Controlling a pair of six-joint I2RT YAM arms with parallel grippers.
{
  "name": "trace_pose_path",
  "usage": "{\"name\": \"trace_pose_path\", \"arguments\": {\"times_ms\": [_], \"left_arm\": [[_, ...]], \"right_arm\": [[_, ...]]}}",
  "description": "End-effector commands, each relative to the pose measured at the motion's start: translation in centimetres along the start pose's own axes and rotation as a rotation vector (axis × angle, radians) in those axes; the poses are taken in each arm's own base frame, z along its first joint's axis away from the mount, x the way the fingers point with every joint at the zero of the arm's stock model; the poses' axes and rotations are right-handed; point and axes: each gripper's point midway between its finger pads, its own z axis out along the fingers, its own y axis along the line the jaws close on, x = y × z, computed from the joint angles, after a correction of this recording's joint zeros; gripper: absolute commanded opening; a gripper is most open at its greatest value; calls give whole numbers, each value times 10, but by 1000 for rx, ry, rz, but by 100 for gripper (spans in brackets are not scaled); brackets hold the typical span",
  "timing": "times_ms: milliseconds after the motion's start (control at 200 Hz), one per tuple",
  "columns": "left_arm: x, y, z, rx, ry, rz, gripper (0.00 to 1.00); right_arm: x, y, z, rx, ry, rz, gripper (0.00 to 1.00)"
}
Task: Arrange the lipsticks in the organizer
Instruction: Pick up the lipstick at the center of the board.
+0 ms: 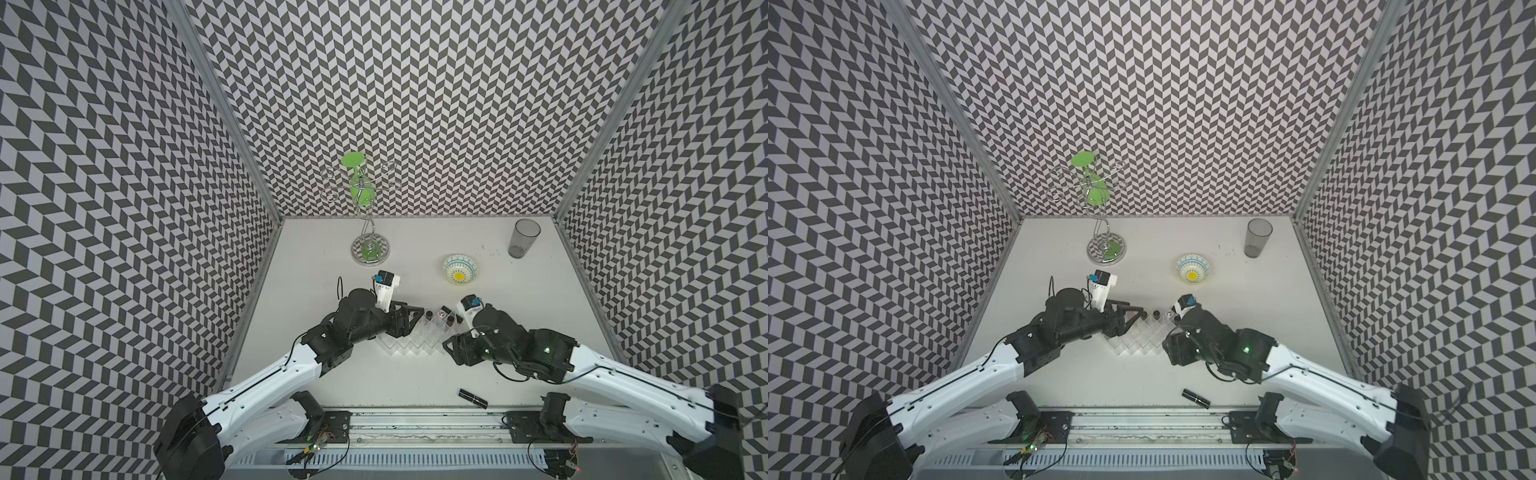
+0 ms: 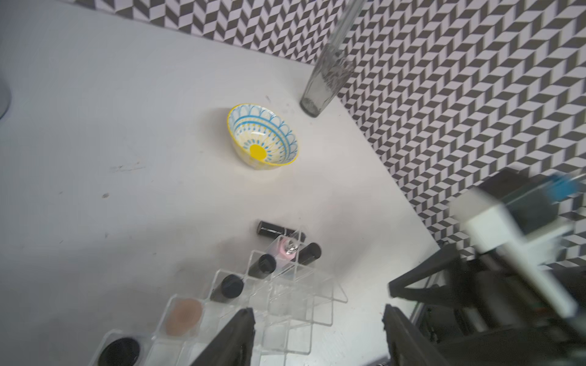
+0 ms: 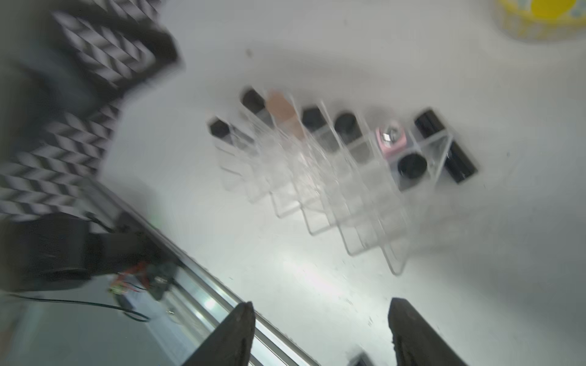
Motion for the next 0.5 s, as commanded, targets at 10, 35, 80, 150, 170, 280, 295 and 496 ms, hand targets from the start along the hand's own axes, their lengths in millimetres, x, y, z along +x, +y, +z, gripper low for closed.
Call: {"name": "trace_pose_path", "arguments": {"times_ms": [10,35,80,150,170,280,295,496], "left_arm": [[-27,-38,-20,175,-125,80,67],[-28,-39,-23,183,-134,84,67],[-28,-42,-30,187,-141,97,67],[-30,-41,-37,165,-152,108,67],[-30,-41,-38,159,-157,110,67],[-31,-40,-45,148,-177,113,67],[-30,-40,-45,148,-177,113,67],[-27,-39,-39,139,-152,119,67]], "right_arm": [[43,-10,-7,86,179,-57,77],[49,-6,-9,82,201,-78,78],[61,-3,-9,82,256,-115,80],[83,-6,-4,109,355,-170,81],[87,-8,-2,125,374,-183,81],[95,-11,10,180,419,-233,81],[95,-10,11,177,422,-239,81],[99,-9,32,177,441,-286,78]]}}
